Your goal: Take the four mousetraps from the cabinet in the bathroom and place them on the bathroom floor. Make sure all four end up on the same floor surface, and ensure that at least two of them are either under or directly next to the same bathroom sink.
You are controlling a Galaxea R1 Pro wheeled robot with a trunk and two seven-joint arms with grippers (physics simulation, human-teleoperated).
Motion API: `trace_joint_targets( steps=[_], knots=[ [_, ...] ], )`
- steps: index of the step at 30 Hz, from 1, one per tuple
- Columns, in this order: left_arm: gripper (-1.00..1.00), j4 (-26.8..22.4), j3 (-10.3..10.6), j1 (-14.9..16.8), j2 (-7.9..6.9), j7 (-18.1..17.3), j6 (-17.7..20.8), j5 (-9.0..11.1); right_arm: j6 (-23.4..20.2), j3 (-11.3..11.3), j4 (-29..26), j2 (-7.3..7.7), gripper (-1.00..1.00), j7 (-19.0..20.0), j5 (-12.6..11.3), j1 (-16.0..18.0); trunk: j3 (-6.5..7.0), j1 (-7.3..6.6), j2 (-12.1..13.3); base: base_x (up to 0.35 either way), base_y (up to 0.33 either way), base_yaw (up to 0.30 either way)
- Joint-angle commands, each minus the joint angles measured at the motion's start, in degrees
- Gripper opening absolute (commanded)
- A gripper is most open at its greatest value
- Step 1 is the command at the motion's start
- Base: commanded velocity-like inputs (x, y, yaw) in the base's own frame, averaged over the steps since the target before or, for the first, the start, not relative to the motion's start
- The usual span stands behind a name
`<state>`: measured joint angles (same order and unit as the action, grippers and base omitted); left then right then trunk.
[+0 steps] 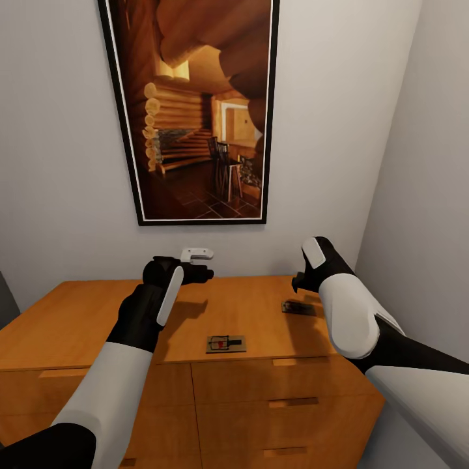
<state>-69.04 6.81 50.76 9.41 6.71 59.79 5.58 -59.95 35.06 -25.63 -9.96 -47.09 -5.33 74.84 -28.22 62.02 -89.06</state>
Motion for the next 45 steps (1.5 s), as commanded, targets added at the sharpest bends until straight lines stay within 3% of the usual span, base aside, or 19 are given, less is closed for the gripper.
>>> trace_joint_targets(
  steps=[1, 45],
  knots=[
    [1.0, -0.1, 0.0, 0.0, -0.01, 0.6, 0.2, 0.6, 0.0, 0.1, -0.1, -0.04, 1.0, -0.6, -0.6, 0.0, -0.07, 0.0, 0.0, 0.0, 0.0, 0.0],
    [1.0, -0.5, 0.1, 0.0, 0.08, 0.6, 0.2, 0.8, 0.0, 0.0, -0.1, -0.04, 1.0, -1.1, -0.5, 0.0, -0.07, 0.0, 0.0, 0.021, 0.013, -0.002]
  ],
)
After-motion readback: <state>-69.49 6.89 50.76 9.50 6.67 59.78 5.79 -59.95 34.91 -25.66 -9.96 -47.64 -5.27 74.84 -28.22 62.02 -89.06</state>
